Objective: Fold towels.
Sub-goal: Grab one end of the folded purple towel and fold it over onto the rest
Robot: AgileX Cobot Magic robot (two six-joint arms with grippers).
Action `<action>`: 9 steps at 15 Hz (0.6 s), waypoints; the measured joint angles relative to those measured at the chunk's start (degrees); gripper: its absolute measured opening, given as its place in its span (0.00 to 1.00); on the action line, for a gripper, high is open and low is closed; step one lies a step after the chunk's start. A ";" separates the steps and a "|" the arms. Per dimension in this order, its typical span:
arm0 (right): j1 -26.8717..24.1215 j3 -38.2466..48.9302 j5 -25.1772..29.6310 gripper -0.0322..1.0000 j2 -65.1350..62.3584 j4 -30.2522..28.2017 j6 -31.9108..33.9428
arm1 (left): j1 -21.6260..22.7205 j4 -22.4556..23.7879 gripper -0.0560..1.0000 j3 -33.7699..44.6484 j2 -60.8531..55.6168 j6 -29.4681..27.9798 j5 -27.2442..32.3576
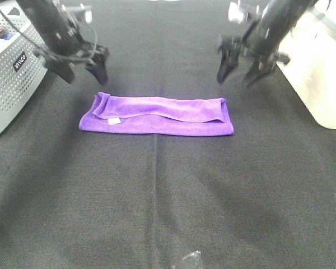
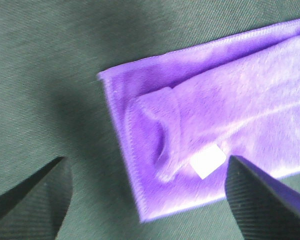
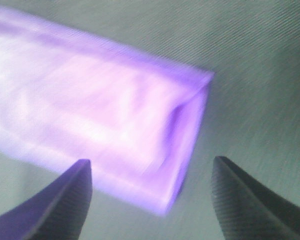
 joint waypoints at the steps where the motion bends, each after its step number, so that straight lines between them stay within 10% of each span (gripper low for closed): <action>1: 0.00 -2.75 2.29 0.66 -0.11 1.43 0.00 | 0.63 -0.11 0.78 -0.46 0.00 2.06 0.52; 9: 0.00 -4.93 2.98 0.66 -2.06 2.69 3.09 | 9.51 -19.82 0.78 0.92 6.47 13.52 0.97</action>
